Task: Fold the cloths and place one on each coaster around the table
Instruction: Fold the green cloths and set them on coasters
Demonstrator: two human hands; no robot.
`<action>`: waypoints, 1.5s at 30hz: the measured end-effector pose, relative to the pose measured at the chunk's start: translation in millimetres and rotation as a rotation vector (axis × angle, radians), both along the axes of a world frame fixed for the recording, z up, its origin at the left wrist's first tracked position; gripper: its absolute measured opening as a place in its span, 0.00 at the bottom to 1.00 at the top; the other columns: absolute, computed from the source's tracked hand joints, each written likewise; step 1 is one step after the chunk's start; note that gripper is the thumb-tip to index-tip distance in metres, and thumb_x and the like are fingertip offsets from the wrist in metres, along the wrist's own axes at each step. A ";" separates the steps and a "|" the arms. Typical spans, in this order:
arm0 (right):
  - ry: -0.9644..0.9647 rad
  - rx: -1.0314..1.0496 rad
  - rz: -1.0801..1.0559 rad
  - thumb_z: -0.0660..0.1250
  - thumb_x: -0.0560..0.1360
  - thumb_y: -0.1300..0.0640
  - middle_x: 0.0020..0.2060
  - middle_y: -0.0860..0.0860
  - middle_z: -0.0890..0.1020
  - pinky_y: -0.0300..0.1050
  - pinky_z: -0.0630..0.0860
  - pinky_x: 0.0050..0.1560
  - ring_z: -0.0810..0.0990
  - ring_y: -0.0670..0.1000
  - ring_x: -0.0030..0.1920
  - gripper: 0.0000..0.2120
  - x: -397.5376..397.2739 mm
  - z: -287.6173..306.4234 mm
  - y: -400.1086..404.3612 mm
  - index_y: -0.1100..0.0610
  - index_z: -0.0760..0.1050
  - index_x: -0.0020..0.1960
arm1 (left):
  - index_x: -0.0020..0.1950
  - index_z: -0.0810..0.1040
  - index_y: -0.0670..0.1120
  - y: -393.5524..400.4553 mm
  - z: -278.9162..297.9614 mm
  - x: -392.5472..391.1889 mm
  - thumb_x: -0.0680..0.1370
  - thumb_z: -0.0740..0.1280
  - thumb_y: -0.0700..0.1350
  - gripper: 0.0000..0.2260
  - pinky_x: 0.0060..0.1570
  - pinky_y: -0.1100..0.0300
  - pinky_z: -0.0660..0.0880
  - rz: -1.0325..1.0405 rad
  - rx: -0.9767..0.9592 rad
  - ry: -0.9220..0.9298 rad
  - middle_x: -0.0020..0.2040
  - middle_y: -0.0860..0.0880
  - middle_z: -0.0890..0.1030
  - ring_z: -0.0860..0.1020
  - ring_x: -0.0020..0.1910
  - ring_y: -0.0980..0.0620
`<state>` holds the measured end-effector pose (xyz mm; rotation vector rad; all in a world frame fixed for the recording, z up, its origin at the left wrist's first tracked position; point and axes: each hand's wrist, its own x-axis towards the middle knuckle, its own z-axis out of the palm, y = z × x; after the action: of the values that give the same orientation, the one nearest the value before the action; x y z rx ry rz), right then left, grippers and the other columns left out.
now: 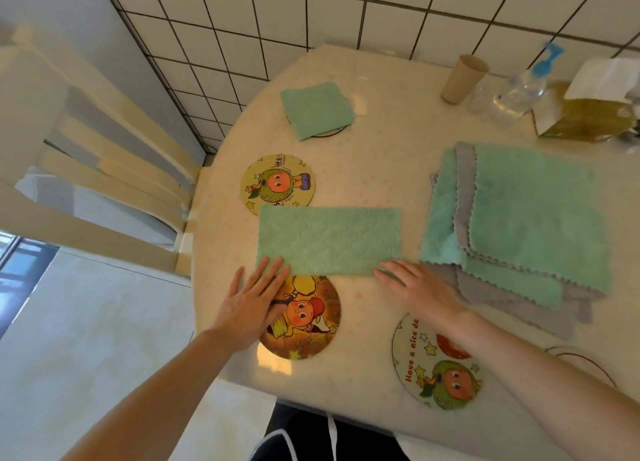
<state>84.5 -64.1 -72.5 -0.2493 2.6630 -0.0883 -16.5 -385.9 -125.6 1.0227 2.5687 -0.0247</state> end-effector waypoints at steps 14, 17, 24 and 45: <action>0.207 -0.020 0.087 0.75 0.57 0.72 0.49 0.52 0.76 0.46 0.76 0.44 0.75 0.53 0.49 0.29 -19.9 -22.0 18.2 0.57 0.74 0.54 | 0.78 0.51 0.44 85.8 7.5 40.2 0.80 0.45 0.59 0.30 0.74 0.43 0.55 0.238 0.132 0.144 0.78 0.48 0.51 0.50 0.77 0.45; 0.302 -0.083 0.103 0.74 0.59 0.72 0.44 0.52 0.74 0.47 0.73 0.40 0.74 0.53 0.44 0.20 -27.0 -14.6 15.8 0.58 0.77 0.48 | 0.78 0.54 0.44 122.3 9.8 47.6 0.79 0.55 0.55 0.30 0.73 0.46 0.57 0.152 0.237 0.108 0.78 0.47 0.55 0.53 0.77 0.47; 0.269 -0.404 0.239 0.64 0.73 0.62 0.45 0.51 0.76 0.43 0.77 0.43 0.76 0.50 0.46 0.09 -6.0 25.0 11.7 0.57 0.78 0.53 | 0.73 0.67 0.47 163.4 9.2 54.6 0.77 0.59 0.53 0.26 0.67 0.44 0.68 0.208 0.366 0.020 0.72 0.47 0.69 0.68 0.71 0.45; -0.103 -0.658 0.191 0.67 0.74 0.61 0.58 0.50 0.81 0.47 0.75 0.61 0.79 0.46 0.57 0.17 -16.9 -28.0 12.9 0.53 0.76 0.62 | 0.62 0.78 0.51 59.2 27.0 87.3 0.79 0.64 0.40 0.14 0.51 0.65 0.76 0.616 0.702 -0.601 0.55 0.58 0.81 0.79 0.53 0.60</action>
<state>67.6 -51.2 -100.5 -0.6812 2.4097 -0.8906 70.8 -326.7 -98.6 0.2839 2.2059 1.2069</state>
